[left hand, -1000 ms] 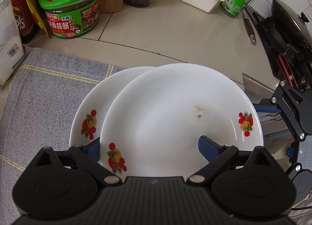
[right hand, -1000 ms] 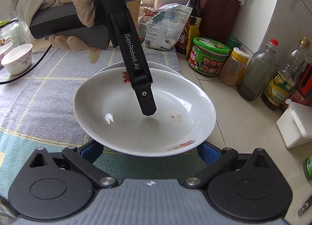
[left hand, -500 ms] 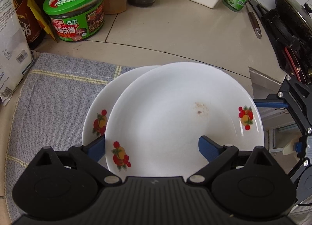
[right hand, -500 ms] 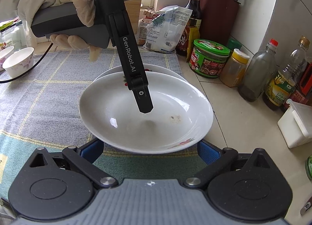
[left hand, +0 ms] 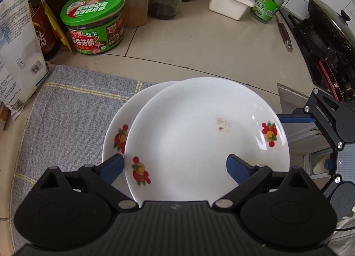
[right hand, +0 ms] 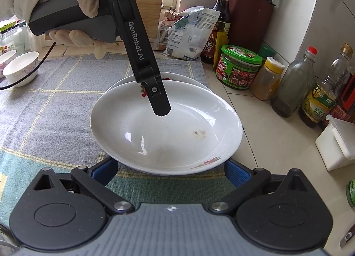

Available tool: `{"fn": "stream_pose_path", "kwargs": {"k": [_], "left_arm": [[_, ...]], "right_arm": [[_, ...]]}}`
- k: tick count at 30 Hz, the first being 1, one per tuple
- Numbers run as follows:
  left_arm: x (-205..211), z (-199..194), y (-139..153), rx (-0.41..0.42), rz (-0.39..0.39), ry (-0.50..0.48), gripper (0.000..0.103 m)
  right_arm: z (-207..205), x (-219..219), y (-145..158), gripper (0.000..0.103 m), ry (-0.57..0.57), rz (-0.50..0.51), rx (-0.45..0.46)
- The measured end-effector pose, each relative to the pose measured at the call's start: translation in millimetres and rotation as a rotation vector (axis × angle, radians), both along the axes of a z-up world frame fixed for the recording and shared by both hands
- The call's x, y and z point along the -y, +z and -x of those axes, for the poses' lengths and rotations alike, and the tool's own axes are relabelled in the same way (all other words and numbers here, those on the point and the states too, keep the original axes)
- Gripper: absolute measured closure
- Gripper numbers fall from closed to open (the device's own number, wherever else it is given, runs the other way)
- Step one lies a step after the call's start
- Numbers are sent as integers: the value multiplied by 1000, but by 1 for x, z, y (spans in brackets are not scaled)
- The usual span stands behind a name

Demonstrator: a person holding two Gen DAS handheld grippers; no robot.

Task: Organize plates and bowls
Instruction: 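Lower the shallow plate onto the stack and open the left tool, then raise the left tool away from the plate stack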

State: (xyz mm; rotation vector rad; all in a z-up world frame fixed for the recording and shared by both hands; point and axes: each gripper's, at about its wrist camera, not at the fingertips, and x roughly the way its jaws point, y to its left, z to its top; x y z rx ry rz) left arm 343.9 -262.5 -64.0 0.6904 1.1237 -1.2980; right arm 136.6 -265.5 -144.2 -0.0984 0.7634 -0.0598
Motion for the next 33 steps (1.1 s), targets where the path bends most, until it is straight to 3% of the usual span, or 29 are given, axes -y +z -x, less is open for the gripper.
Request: {"fn": "stream_pose_path", "kwargs": {"k": [15,23,29,33], "left_arm": [[-60,38,31,161,202,111,5],[-97,66,31,259,305,271,4],[-132,92,28,305,389,474,2],[-159,111,21,346,387,608,1]], "right_arm": [[-12,-2,-6,0,12,18,-24],[-8,-4,-3,0,22,6,-27],[-6,-6,7,0,49,6,-9],[-8,-10,16,0,94,3,21]]}}
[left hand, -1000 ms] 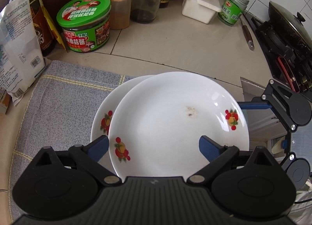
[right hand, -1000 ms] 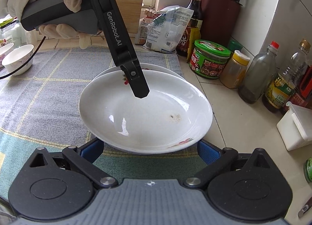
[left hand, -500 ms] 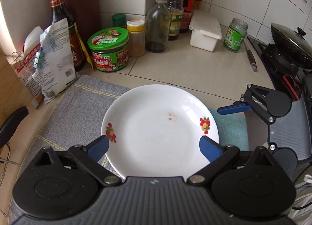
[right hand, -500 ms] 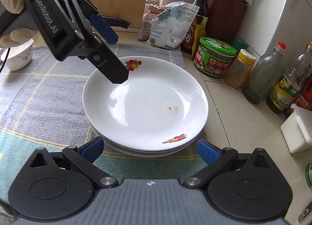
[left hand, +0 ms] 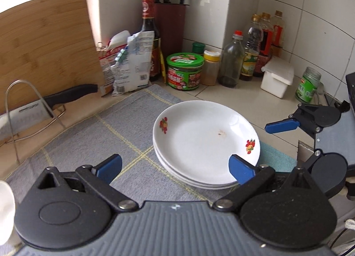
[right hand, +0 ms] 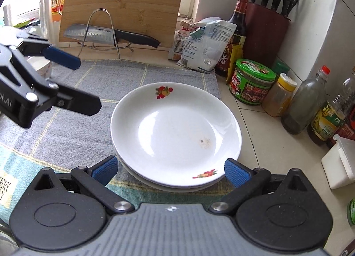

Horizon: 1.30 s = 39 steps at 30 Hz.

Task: Organize plates and bowls
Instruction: 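Raise the left tool away from the plate stack, then move the right tool to the pink-flowered white bowl on the towel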

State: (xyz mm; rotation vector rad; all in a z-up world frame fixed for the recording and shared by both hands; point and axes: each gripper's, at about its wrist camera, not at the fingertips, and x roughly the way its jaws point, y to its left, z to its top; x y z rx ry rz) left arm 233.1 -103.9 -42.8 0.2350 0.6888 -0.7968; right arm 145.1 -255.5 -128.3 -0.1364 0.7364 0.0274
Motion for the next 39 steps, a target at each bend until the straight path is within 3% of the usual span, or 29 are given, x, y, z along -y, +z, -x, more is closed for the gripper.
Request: {"fn": "stream_pose_path", "kwargs": {"k": [8,16,28,34,39], "left_arm": [[-67,35,-9,-28,-21,199,1],[-152,67,-13,-46,-35,296,1],[-272,83,-39,-108,-120,339,1],[-300,68,-56,-154,-100,317,1],[-308,61,-65,-134,-110,290,1]], "right_arm": [[-22,-36,10,0,179,6,48],[-38,-122,8,0,357,30,30],[-37,-239,-22,0,481,50,-72],[-35,-269,-28,0,491,59,-92],[-33,-282,-29,0,474,59,-101]]}}
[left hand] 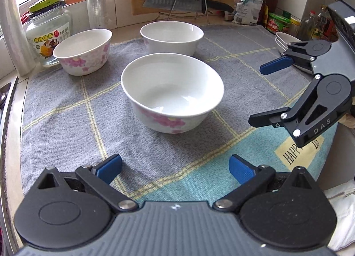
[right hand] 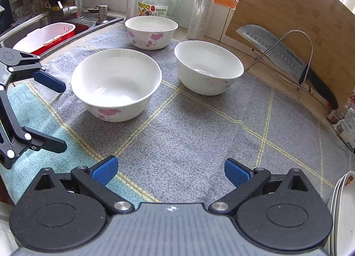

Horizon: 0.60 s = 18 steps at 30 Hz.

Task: Organize plates and bowls
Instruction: 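Move the right tool to the pink-flowered white bowl on the towel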

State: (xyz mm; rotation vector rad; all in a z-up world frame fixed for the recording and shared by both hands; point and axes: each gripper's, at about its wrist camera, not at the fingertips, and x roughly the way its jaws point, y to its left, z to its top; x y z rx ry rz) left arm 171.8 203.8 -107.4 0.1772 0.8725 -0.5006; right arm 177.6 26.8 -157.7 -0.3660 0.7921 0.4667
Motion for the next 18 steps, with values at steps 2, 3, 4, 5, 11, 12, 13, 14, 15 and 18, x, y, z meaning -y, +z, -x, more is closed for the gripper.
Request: {"fn": "stream_pose_path", "kwargs": {"k": [2,3,4,5,11,12,13,14,15,18], "left_arm": [[-1,-2,-1,12,4,-19,1],[-1,-3,-2,22,3,-29,1],[0,-3,-3,26,-1,-34,1],[1,-5,-5,28,-8,-38,1],[2,-7,-13,61,-12,-55,1],[1,-7,-14,70,-9,-61,1],[1,-7,-14,78,-6,-65,1],[1,-8,-14,80,-3,-64,1],[1,-7,-15,85,-2,-65,1],[1,-7,-15,100,2,-58,1]], "right_arm": [[1,-2,2,0,-5,-12,0],[2,-3,3,0,-8,-15,0],[1,-5,3,0,-12,-17,-4],[1,-6,2,0,-14,-17,-8],[-1,-13,2,0,-23,-29,-17],[-2,-14,4,0,-20,-40,-19],[-3,-16,7,0,-17,-52,-17],[-3,-17,9,0,-13,-62,-14],[-4,-19,12,0,-8,-71,-13],[-8,-25,19,0,7,-97,-8]]}}
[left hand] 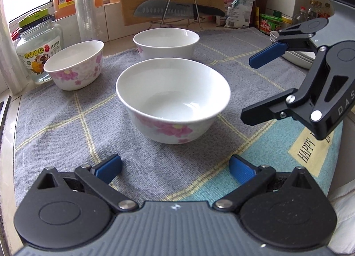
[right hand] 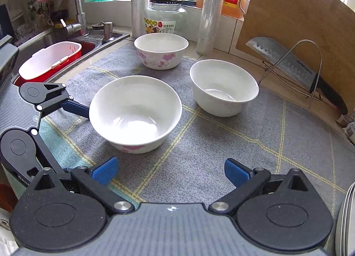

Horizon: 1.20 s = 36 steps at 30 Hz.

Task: Organize plates and bowls
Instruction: 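Move the right tool to the pink-flowered white bowl on the towel, then close the right tool on the rim of the pink-flowered bowl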

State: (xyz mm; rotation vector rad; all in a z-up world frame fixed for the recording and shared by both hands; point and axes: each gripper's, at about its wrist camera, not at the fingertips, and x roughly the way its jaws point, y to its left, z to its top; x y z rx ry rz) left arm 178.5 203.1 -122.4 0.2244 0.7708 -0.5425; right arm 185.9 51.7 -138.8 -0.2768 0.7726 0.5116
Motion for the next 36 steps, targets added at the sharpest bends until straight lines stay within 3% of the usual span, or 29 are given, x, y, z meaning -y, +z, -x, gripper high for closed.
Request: {"fn": "stream_pose_path", "kwargs": {"k": [6,19,21,24,30,36], "left_arm": [[3,3,10,99,-25,5,1],[6,-1,20,170,-1,-19,8],[6,-1,22,185,0,-23,13],[7,-2,22,184,7,-32,15],[8,-1,22,186,13,-36,18],[9,-1,22,186,18,-32,18]], "right_arm": [[-15,-12,6,0,37,-54,-25],[-46,-29,3,0,78,-134,-119],[-50,-31,2,0,81,-139,-133],[-53,-32,3,6,92,-154,-150],[-60,-33,5,8,93,-173,-164],[-71,-33,3,22,79,-157,-179]]}}
